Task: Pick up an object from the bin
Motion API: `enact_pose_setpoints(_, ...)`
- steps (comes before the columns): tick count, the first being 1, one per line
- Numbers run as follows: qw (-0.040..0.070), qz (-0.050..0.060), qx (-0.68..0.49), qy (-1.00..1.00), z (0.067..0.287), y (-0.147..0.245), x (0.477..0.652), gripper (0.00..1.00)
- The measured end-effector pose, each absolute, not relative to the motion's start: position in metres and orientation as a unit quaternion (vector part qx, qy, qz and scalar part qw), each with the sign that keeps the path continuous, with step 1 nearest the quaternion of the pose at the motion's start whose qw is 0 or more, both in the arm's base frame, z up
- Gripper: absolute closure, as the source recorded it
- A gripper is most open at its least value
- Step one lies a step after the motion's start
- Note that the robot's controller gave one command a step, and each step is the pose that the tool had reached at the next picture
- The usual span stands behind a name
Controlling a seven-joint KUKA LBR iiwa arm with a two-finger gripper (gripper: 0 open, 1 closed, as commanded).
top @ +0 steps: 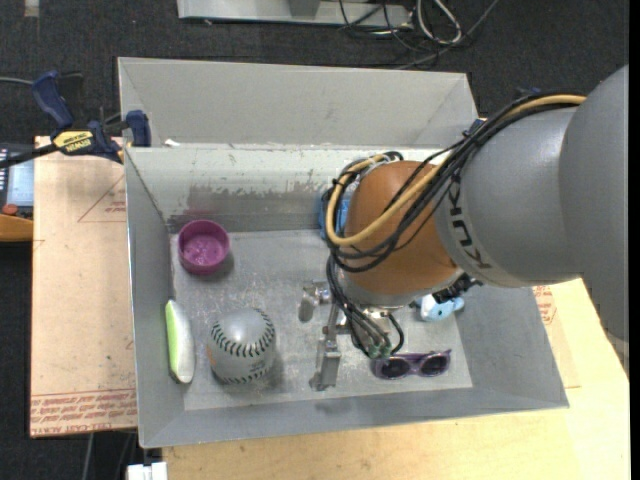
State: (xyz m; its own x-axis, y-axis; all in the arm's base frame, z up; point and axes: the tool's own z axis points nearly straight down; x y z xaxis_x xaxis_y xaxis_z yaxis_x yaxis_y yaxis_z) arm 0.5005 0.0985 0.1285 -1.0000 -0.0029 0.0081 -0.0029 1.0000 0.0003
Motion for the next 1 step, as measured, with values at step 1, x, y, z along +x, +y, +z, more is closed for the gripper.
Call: enact_pose_setpoints(1, 0.0, -0.001, -0.001, -1.0, 0.1329, 0.0979, 0.5024, 0.0)
